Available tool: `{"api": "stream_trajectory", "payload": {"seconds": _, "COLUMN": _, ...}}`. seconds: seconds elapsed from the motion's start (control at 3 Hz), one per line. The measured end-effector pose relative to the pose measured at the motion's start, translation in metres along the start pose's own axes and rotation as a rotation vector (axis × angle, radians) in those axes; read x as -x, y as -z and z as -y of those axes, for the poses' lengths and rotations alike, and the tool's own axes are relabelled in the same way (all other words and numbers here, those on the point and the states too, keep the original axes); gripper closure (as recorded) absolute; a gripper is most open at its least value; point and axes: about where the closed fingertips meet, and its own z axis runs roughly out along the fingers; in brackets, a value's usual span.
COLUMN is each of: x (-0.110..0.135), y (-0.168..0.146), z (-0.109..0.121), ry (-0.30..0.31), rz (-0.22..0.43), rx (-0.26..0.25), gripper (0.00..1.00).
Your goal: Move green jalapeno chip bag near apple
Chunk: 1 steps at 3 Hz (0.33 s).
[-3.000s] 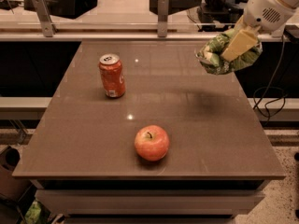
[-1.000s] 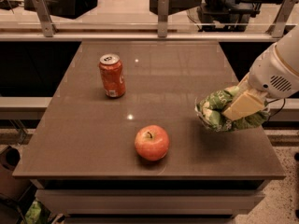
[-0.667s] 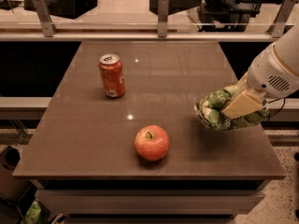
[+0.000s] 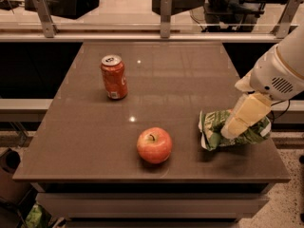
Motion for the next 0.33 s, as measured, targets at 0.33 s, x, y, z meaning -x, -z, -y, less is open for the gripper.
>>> {"api": "stream_trajectory", "payload": {"seconds": 0.33, "x": 0.0, "y": 0.0, "z": 0.0, "ry": 0.0, "rz": 0.0, "rx": 0.0, "gripper": 0.0}}
